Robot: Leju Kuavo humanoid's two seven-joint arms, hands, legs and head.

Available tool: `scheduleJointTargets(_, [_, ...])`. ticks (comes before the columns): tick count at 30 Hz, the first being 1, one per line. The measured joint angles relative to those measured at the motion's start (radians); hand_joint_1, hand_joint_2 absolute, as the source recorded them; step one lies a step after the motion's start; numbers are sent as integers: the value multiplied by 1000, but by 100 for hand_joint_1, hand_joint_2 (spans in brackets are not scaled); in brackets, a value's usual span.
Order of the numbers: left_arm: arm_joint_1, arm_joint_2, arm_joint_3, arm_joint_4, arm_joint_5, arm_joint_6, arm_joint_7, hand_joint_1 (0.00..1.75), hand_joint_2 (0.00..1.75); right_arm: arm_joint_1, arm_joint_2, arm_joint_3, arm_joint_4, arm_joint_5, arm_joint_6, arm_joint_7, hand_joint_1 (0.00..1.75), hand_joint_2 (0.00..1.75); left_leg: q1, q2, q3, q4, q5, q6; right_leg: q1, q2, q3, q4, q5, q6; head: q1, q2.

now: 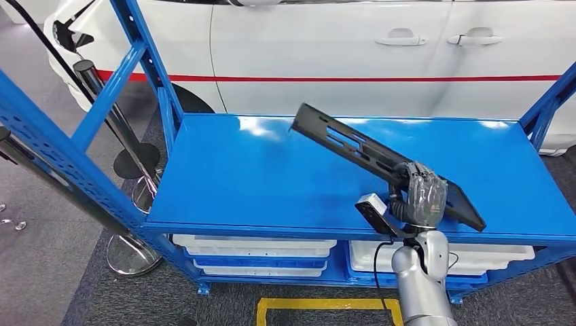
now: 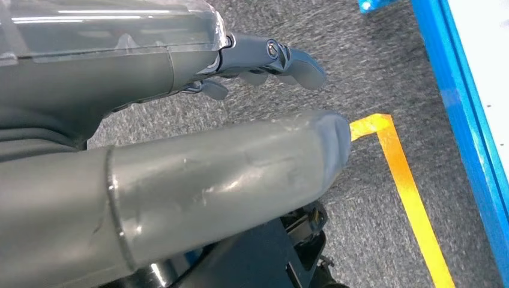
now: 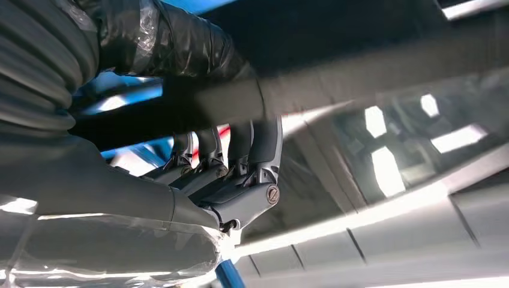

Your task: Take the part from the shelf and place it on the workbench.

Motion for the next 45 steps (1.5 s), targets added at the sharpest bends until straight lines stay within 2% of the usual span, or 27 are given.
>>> scheduleJointTargets(2, [0,0,0,0,5,28,-18,0,0,15,24,51,-108,18,0,-17,175,175,3,0,-35,78,-48,-9,-2,-1,2,-4,1,-11,0,0])
scheduleJointTargets(4, [2,-1,0,0,12,55,-36,0,0,34,45,105,-214,40,0,-49,175,175,5,0,-95,205,-106,-15,1,-3,3,-3,-1,-17,0,0])
scheduleJointTargets(5, [4,-2,0,0,16,66,-43,0,0,45,55,129,-263,51,0,-71,175,175,6,0,-117,249,-117,-16,3,-4,3,-3,-2,-19,0,0])
scheduleJointTargets(6, [5,-2,0,0,20,74,-50,0,0,58,66,151,-310,62,0,-96,175,175,6,0,-123,258,-110,-16,5,-4,4,-2,-3,-20,0,0])
scheduleJointTargets(7, [7,-3,0,0,25,82,-55,0,0,71,77,175,-354,73,1,-124,175,175,6,0,-109,229,-85,-13,6,-4,5,-2,-4,-20,0,0])
scheduleJointTargets(9, [6,-4,0,0,31,98,-63,0,0,92,97,222,-431,92,1,-178,175,175,4,1,-46,98,-19,-2,9,-3,8,-1,-6,-20,0,0])
scheduleJointTargets(10, [5,-4,0,0,33,107,-67,0,0,100,105,244,-465,103,1,-200,175,175,2,1,-17,39,0,4,11,-3,8,0,-7,-18,0,0])
scheduleJointTargets(11, [4,-5,0,0,33,118,-72,0,44,107,113,264,-495,113,1,-213,175,175,-1,1,1,2,9,8,12,-3,8,0,-8,-14,0,0])
scheduleJointTargets(14, [5,-9,0,0,32,141,-91,0,175,122,126,311,-571,133,1,-224,175,175,-5,1,13,-22,10,18,11,-4,9,0,-10,2,0,0])
scheduleJointTargets(16, [7,-11,0,0,33,141,-100,0,175,124,127,335,-612,133,1,-225,175,175,0,2,21,-34,16,28,10,-4,1,26,-29,12,0,0])
scheduleJointTargets(19, [8,-13,0,0,40,122,-102,0,175,124,126,366,-661,124,1,-225,175,175,2,4,24,-39,18,36,7,-4,-77,189,-116,23,0,0])
scheduleJointTargets(20, [10,-13,0,0,45,115,-102,0,175,124,125,374,-672,121,2,-225,175,175,2,4,23,-38,18,36,5,-4,-103,240,-133,25,0,0])
scheduleJointTargets(21, [12,-13,0,0,49,109,-103,0,175,124,124,381,-681,118,2,-225,175,175,2,5,22,-36,17,36,4,-4,-114,260,-131,27,0,0])
scheduleJointTargets(22, [14,-13,0,0,51,105,-103,0,175,124,123,389,-690,115,2,-225,175,175,3,4,22,-34,16,35,1,-4,-106,243,-110,28,0,0])
scheduleJointTargets(25, [15,-13,1,0,58,96,-105,0,175,113,122,414,-715,105,2,-224,175,175,2,2,20,-20,7,23,-1,-5,-18,67,-27,25,0,0])
scheduleJointTargets(27, [13,-12,1,0,62,91,-105,0,175,101,122,427,-726,100,2,-224,175,175,0,2,17,-14,3,13,2,-4,7,11,-16,15,0,0])
scheduleJointTargets(29, [11,-12,1,0,60,91,-105,0,175,94,122,438,-731,96,2,-224,175,175,1,3,16,-14,3,3,5,-3,8,7,-14,2,0,0])
scheduleJointTargets(31, [12,-12,0,0,49,102,-105,0,175,87,122,446,-734,89,2,-225,175,175,4,3,7,10,-16,-8,4,-4,10,1,-10,-11,0,0])
scheduleJointTargets(34, [14,-12,-4,0,32,125,-106,0,175,79,123,454,-736,82,3,-225,175,175,8,3,-66,172,-104,-19,3,-7,11,-2,-8,-22,0,0])
scheduleJointTargets(35, [15,-12,-6,0,28,134,-106,0,175,79,123,455,-737,82,3,-225,175,175,8,3,-94,231,-126,-21,4,-7,11,-2,-8,-23,0,0])
scheduleJointTargets(36, [17,-12,-8,0,25,143,-106,0,175,79,123,456,-737,81,4,-225,175,175,9,3,-109,261,-130,-22,5,-7,10,-1,-9,-23,0,0])
scheduleJointTargets(37, [19,-12,-10,0,23,150,-105,0,175,79,123,457,-737,79,4,-225,175,175,9,3,-106,254,-114,-21,6,-7,11,-1,-9,-23,0,0])
scheduleJointTargets(38, [20,-12,-12,0,24,154,-104,0,175,79,123,458,-737,78,4,-225,175,175,9,3,-84,208,-82,-19,6,-6,12,-1,-9,-23,0,0])
scheduleJointTargets(39, [20,-12,-13,0,28,152,-103,0,175,79,123,459,-737,75,4,-225,175,175,9,3,-50,137,-45,-15,6,-5,13,-1,-10,-22,0,0])
scheduleJointTargets(41, [18,-12,-14,0,40,139,-100,0,175,78,123,463,-737,72,4,-225,175,175,5,3,6,18,-3,-5,9,-5,14,1,-11,-15,0,0])
scheduleJointTargets(42, [18,-12,-13,0,45,131,-98,0,175,78,123,464,-737,70,4,-225,175,175,2,3,18,-8,0,-1,9,-5,13,1,-11,-10,0,0])
scheduleJointTargets(45, [22,-10,-12,0,57,119,-91,0,175,79,123,465,-736,64,4,-225,175,175,1,2,23,-23,4,15,8,-5,15,-1,-11,8,0,0])
